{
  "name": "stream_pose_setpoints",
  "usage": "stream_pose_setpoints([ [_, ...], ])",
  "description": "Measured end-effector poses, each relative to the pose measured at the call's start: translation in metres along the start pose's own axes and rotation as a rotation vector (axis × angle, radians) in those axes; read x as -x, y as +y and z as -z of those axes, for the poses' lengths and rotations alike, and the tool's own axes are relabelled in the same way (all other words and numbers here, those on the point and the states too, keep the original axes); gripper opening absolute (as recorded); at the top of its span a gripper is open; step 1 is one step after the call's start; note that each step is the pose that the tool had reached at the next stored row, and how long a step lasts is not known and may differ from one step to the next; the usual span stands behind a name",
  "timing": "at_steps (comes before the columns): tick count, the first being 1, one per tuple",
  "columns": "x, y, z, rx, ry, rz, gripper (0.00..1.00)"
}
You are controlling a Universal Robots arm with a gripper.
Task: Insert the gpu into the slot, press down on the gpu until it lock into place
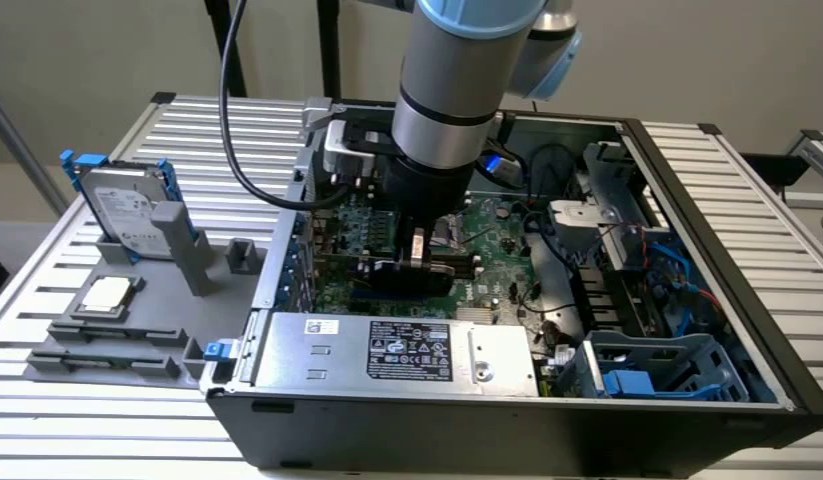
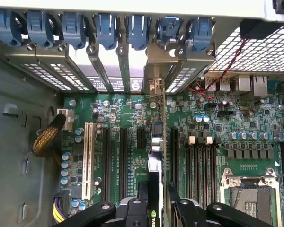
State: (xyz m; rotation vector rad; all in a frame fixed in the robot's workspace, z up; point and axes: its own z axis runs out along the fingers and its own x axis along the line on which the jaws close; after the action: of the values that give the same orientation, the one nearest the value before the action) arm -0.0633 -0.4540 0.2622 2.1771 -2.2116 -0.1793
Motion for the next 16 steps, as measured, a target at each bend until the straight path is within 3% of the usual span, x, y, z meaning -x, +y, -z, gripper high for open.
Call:
stream_pose_setpoints([
  [16,0.0027,0.0003,-0.0021,0.0004,0.0008,0.007,0.26],
])
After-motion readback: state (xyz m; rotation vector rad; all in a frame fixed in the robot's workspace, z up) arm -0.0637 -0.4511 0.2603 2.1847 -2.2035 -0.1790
